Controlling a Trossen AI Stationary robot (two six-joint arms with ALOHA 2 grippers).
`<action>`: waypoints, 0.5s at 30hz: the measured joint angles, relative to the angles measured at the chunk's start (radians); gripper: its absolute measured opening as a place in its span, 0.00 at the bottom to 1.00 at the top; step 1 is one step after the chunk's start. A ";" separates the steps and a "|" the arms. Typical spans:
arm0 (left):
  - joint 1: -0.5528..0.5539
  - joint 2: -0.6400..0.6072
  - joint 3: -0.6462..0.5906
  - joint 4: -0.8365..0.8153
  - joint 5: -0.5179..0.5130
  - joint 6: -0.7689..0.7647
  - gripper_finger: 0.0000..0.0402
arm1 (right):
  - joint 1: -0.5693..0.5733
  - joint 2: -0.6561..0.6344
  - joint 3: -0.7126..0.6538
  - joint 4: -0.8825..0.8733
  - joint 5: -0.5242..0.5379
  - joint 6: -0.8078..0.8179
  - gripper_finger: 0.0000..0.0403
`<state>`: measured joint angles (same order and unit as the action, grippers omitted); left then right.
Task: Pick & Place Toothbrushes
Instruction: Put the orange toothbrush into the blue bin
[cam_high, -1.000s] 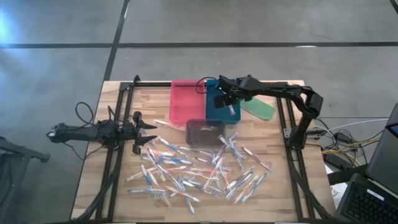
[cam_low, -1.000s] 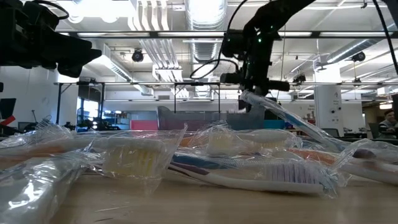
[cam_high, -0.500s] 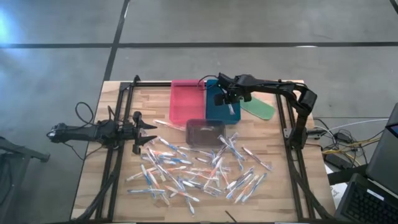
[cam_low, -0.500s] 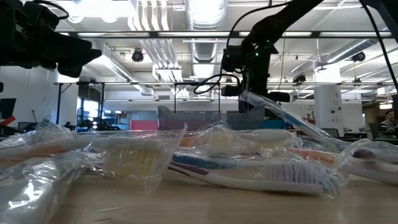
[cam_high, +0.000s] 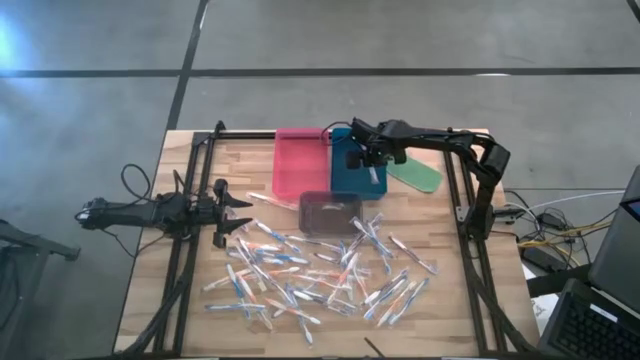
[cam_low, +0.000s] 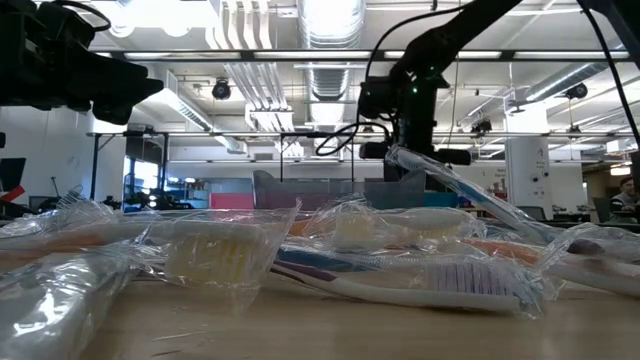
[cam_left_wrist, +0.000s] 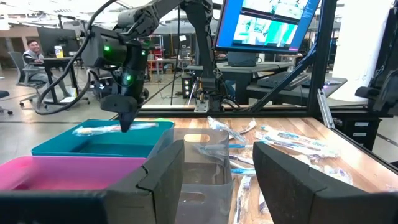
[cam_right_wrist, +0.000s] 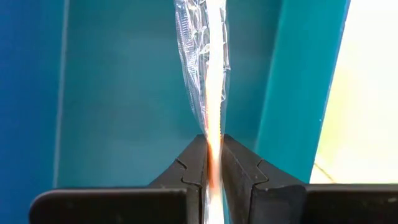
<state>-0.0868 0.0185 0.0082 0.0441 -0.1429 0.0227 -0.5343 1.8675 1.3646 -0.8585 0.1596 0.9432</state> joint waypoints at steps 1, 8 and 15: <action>0.000 0.000 0.000 0.000 0.000 0.000 0.49 | -0.001 0.000 -0.003 0.000 0.000 0.000 0.07; 0.000 0.000 0.000 0.000 0.000 0.000 0.49 | -0.001 0.000 -0.029 0.007 0.000 -0.006 0.08; 0.000 0.000 0.000 0.000 0.000 0.000 0.49 | -0.001 0.000 -0.032 0.018 0.000 -0.008 0.15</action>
<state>-0.0866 0.0181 0.0082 0.0439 -0.1429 0.0227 -0.5354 1.8676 1.3327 -0.8406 0.1594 0.9347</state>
